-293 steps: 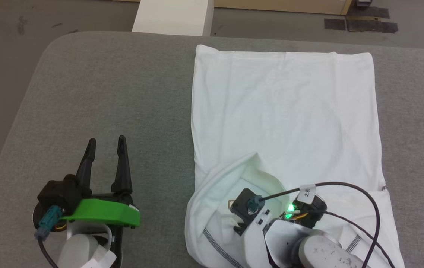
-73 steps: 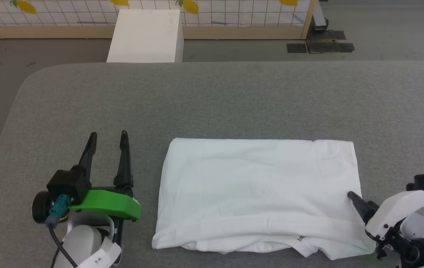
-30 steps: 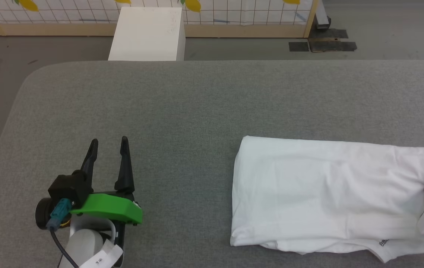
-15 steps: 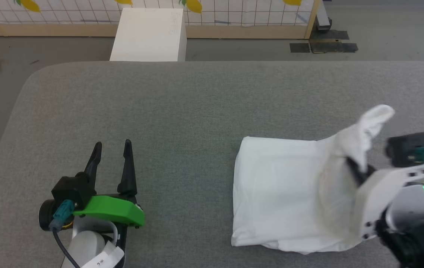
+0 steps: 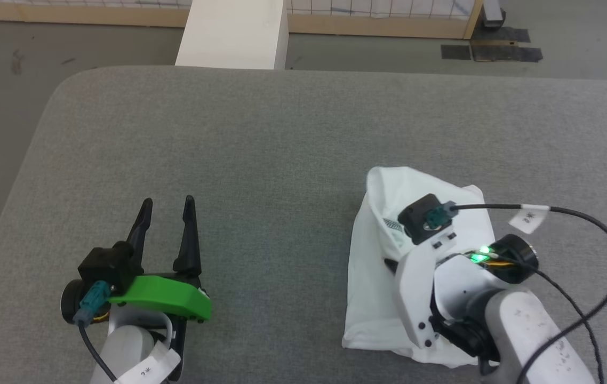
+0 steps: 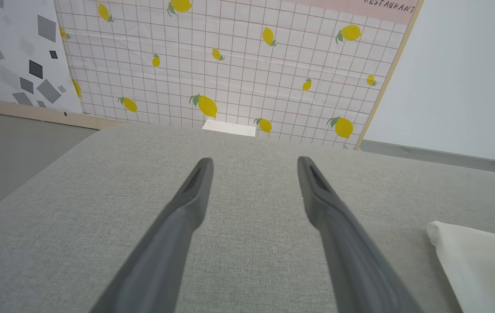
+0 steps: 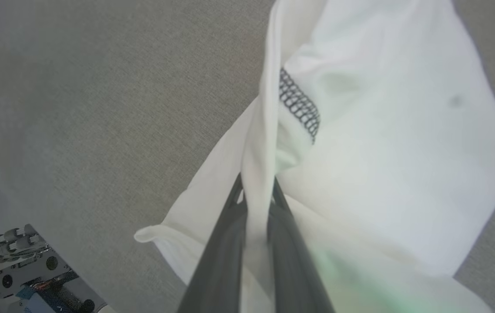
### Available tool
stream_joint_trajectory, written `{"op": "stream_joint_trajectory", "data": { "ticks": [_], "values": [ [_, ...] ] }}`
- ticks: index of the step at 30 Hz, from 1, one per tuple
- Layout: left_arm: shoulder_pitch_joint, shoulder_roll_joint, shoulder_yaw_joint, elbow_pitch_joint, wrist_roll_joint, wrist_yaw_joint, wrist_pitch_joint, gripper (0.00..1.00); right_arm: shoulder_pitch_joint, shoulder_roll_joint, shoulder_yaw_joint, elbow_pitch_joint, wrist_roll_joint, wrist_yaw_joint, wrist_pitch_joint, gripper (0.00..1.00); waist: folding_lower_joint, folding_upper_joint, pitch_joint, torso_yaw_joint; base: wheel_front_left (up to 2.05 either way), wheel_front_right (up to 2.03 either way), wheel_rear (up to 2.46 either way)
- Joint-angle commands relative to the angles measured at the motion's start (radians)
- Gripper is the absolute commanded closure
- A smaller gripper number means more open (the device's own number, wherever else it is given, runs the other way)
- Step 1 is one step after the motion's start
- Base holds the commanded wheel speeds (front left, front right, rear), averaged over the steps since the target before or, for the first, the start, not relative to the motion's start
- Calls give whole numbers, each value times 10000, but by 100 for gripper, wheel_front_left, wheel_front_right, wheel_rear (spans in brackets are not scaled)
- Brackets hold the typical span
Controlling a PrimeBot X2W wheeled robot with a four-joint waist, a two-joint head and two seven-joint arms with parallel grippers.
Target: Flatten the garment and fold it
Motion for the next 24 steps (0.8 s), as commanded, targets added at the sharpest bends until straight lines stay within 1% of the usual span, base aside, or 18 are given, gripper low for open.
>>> {"op": "stream_joint_trajectory", "data": {
  "ticks": [1, 6, 7, 8, 9, 12, 15, 18, 21, 24],
  "values": [
    [-207, -37, -21, 11, -58, -34, -38, 0, -254, 55, 124, 339, 138, -15, -68, 100, 0, 0, 147, 130, 0, 0, 0],
    [-279, -38, -76, 21, -148, -19, -38, 0, -657, 159, 451, 1495, 422, -15, -79, 100, 0, 0, 293, 243, 0, 0, 0],
    [-284, -38, -84, 22, -160, -16, -38, 0, -710, 172, 503, 1652, 474, -15, -83, 71, 0, 0, 309, 257, 0, 0, 0],
    [-286, -38, -87, 21, -167, -14, -38, 0, -749, 182, 540, 1723, 537, -15, -116, 39, 0, 0, 322, 261, 0, 0, 0],
    [-288, -38, -79, 18, -172, -9, -38, 0, -779, 197, 552, 1772, 629, -15, -159, 0, 0, 0, 334, 255, 0, 0, 0],
    [-262, -38, 6, 27, -174, 17, -38, 0, -790, 233, 612, 1474, 1036, -15, -419, 0, 0, 0, 304, 155, 0, 0, 0],
    [-232, -39, 69, 43, -166, 13, -38, 0, -678, 255, 664, 788, 1580, -15, -854, 0, 0, 0, 198, 28, 0, 0, 0],
    [-193, -39, 137, 50, -140, -3, -38, 0, -596, 79, 705, -247, 2107, -15, -1800, 0, 0, 0, 64, -166, 0, 0, 0],
    [-145, -39, 194, 49, -119, -22, -38, 0, -423, -116, 292, -928, 2307, -15, -2844, 0, 0, 0, -72, -369, 0, 0, 0],
    [-91, -39, 239, 49, -95, -40, -38, 0, -117, -114, -499, -1390, 2422, -15, -3829, 0, 0, 0, -203, -576, 0, 0, 0]
  ]
}}
